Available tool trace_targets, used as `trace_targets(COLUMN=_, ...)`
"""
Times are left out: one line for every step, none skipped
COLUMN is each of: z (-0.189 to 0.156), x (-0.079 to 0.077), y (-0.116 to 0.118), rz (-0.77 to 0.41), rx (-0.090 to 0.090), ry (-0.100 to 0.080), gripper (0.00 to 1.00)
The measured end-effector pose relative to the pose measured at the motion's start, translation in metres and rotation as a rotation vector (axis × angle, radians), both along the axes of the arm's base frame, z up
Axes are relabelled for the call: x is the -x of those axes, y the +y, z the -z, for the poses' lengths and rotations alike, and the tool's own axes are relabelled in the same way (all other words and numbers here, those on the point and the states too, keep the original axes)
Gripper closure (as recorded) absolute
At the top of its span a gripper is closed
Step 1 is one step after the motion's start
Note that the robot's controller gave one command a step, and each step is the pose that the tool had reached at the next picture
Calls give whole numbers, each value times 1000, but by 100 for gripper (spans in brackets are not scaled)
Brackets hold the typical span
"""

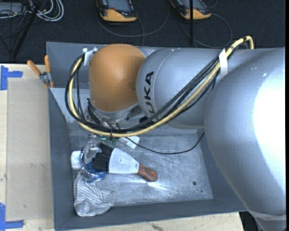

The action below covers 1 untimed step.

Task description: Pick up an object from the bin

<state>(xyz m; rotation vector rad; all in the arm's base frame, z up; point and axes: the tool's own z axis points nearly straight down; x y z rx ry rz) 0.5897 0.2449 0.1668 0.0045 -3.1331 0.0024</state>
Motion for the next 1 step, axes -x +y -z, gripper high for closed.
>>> trace_targets(z=-5, x=-2, y=-1, rz=4, rx=-2, ry=-8, gripper=0)
